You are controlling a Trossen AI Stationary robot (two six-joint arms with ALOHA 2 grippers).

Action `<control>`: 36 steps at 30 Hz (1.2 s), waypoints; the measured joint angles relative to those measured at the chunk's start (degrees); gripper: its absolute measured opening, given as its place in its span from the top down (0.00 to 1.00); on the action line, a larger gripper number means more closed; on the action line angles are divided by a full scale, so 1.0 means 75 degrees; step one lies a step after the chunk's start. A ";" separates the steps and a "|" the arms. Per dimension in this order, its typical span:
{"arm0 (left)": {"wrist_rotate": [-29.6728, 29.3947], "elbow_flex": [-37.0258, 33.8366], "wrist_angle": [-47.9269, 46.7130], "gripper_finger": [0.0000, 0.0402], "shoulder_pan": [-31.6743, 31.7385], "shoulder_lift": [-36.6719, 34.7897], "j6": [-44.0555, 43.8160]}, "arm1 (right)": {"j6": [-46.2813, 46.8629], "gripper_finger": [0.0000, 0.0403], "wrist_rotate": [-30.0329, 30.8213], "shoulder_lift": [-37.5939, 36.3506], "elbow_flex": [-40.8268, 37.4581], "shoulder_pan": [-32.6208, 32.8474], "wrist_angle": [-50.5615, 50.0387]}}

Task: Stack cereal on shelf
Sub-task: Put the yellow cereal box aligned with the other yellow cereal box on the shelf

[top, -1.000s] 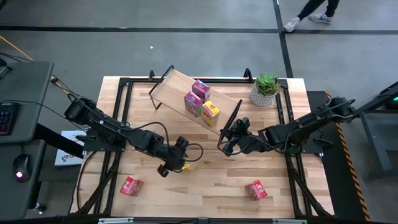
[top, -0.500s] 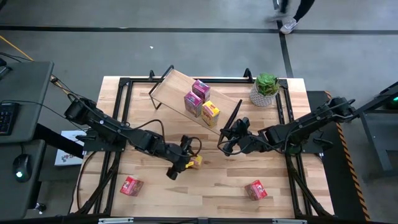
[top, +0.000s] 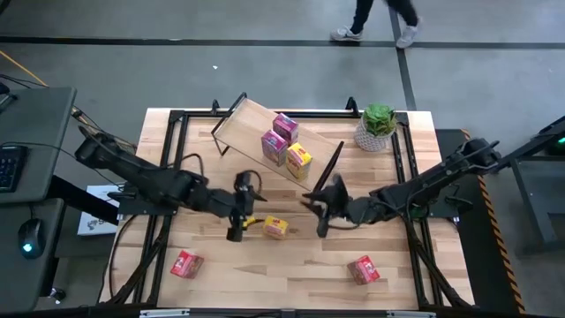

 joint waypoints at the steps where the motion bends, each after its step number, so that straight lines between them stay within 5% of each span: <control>1: -0.0015 -0.0176 0.0184 0.38 -0.0004 -0.0180 -0.0120 | -0.0189 0.71 -0.0007 0.0090 -0.0014 0.0107 0.0211; 7: -0.0161 -0.2094 0.2661 0.38 -0.0194 -0.1457 -0.0345 | -0.0938 0.43 -0.0949 0.0864 0.0072 0.0370 0.1593; 11: -0.0413 -0.3609 0.5023 0.38 -0.0250 -0.2352 -0.0165 | -0.0781 0.29 -0.1517 0.1286 0.0576 0.0444 0.1211; 15: -0.0794 -0.4494 0.6636 0.38 -0.0221 -0.3208 -0.0019 | -0.0501 0.23 -0.1221 0.1748 0.1324 0.0553 -0.0112; 21: -0.1359 -0.4805 0.6584 0.38 -0.0224 -0.4108 0.0124 | 0.0140 0.23 -0.0176 0.2479 0.2323 0.0581 -0.2279; 36: -0.1323 -0.4816 0.6103 0.38 -0.0247 -0.4273 0.0147 | 0.0948 0.23 0.0031 0.3291 0.2457 0.0417 -0.2158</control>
